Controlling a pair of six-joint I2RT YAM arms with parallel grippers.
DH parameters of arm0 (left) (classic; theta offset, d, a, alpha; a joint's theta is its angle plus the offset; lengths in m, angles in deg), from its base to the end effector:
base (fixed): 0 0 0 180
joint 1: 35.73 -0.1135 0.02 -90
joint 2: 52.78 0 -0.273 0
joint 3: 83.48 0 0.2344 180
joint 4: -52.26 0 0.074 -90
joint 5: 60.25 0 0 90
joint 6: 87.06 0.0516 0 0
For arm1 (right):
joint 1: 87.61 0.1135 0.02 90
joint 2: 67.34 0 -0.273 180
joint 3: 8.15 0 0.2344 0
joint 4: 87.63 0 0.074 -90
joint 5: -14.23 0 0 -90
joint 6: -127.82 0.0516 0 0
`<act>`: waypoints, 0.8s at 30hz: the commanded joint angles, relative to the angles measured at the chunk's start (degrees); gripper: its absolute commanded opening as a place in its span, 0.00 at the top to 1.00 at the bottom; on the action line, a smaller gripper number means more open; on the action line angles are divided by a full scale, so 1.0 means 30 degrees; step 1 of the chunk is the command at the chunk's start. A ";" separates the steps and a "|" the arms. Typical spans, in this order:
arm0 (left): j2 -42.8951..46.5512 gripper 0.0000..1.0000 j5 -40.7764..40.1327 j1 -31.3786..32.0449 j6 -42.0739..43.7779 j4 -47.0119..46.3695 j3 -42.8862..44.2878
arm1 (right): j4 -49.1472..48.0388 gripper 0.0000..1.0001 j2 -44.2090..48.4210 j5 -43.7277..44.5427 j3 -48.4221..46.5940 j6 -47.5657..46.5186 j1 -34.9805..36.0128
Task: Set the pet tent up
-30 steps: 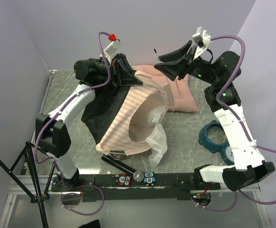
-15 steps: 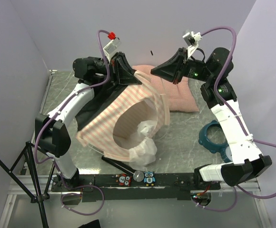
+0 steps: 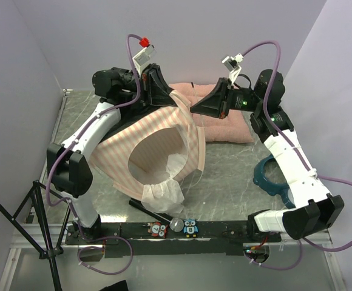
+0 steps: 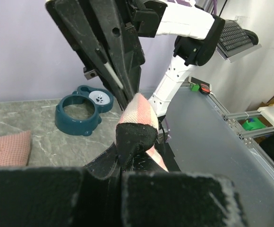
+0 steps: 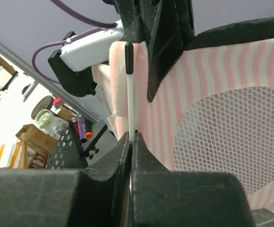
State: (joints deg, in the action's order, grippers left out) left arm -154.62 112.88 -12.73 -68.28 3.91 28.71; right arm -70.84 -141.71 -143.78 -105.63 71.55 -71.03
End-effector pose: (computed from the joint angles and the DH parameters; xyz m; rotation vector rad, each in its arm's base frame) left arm 0.3005 -0.1832 0.4913 1.2912 1.1481 -1.6754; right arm 0.2305 0.1186 0.4787 -0.8335 1.5401 1.5180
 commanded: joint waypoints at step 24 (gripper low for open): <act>-0.0535 0.99 -0.6206 -0.1926 -0.1543 -0.0913 0.3961 | 0.6026 1.00 0.0824 -0.3230 0.3262 -0.2367 0.2120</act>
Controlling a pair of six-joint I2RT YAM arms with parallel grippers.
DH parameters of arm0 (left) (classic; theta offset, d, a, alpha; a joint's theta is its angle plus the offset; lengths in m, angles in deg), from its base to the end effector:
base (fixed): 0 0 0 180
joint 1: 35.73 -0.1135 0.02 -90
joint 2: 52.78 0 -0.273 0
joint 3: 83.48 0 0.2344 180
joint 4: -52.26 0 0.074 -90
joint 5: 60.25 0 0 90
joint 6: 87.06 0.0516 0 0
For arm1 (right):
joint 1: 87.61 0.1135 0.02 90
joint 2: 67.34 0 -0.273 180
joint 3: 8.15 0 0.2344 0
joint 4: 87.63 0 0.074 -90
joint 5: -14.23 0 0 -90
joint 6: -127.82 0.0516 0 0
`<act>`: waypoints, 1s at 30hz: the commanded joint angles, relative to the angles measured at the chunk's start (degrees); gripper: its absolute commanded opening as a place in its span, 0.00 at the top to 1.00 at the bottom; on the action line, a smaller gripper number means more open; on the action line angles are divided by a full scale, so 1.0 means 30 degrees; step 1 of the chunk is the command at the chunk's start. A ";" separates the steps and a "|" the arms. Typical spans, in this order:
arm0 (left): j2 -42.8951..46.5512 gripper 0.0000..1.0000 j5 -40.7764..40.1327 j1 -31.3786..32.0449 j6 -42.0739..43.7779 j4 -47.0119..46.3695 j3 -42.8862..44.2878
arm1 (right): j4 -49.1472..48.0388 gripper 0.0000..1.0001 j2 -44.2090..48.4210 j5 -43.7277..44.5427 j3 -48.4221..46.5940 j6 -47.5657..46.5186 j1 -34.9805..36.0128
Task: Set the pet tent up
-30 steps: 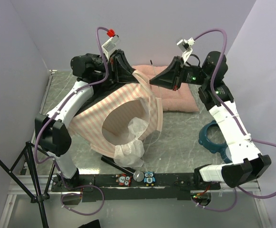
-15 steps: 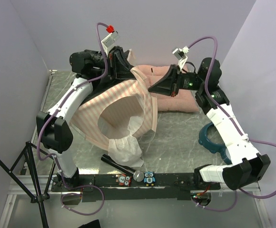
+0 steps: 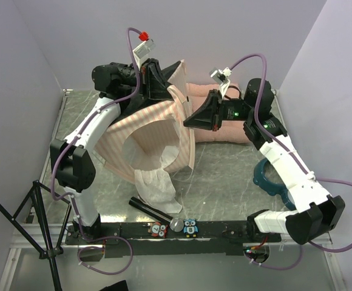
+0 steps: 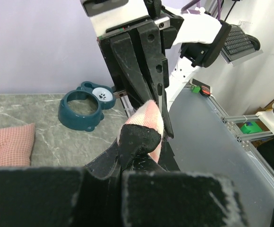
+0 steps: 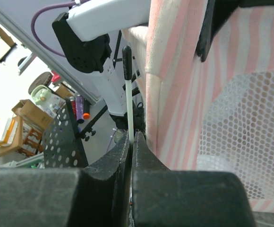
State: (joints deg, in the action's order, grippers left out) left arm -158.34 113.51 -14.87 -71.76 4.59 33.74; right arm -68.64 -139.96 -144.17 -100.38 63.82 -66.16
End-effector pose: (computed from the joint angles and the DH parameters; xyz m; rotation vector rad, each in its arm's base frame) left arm 0.3213 -0.1773 0.4923 1.2550 1.2088 -1.6833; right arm 0.2172 0.1369 0.4537 -0.9610 1.5252 1.5288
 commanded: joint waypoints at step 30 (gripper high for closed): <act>0.0879 0.99 -0.7268 -0.1007 -0.0707 -0.1198 0.3662 | 0.5643 1.00 -0.0256 -0.2835 0.3097 0.0151 0.0847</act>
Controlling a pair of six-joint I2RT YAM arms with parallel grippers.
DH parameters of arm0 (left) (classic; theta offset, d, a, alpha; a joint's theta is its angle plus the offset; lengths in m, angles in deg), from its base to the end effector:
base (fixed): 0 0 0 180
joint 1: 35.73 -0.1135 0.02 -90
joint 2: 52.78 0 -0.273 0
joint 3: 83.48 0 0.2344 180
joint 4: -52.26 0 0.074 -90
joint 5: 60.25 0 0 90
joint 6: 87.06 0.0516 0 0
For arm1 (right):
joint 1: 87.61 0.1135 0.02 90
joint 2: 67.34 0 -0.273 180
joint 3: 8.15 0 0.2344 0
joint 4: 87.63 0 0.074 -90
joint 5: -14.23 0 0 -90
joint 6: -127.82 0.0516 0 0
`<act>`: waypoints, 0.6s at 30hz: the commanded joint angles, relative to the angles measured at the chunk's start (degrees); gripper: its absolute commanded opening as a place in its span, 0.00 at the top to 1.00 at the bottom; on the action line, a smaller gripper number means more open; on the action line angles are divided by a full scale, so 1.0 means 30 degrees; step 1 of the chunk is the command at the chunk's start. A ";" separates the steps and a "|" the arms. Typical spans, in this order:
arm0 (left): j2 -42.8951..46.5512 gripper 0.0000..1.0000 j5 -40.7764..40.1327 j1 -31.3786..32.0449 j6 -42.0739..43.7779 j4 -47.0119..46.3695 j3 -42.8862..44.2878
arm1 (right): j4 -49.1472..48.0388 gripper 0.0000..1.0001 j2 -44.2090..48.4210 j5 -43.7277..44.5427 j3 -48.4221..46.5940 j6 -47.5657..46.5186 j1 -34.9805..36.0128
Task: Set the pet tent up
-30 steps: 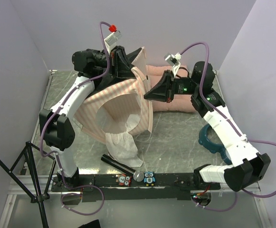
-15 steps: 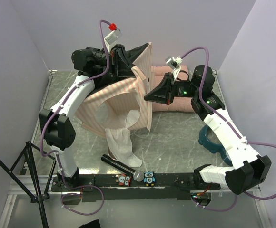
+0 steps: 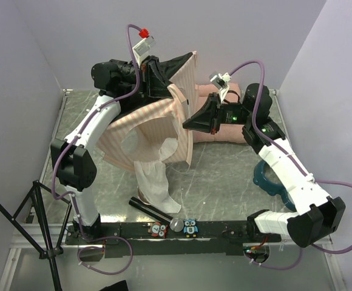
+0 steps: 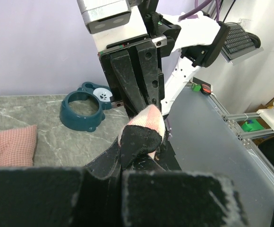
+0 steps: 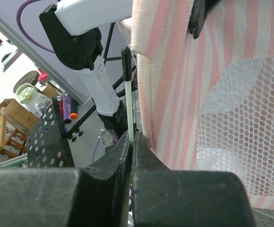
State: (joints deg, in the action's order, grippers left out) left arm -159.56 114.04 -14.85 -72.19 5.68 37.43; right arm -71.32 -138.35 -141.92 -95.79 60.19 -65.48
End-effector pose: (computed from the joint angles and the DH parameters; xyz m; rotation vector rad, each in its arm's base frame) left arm 0.3226 -0.1780 0.5011 1.2729 1.1967 -1.6719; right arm 0.2144 0.1381 0.4393 -0.9739 1.4939 1.4673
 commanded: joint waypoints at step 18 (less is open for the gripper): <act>0.1228 0.99 -0.7297 -0.0311 -0.0561 -0.1738 0.2462 | 0.6539 1.00 -0.1645 -0.3614 0.1187 0.1391 0.0973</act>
State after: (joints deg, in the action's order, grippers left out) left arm -159.58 114.47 -14.11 -72.98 5.61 38.72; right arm -71.72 -140.29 -142.82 -96.38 60.93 -64.45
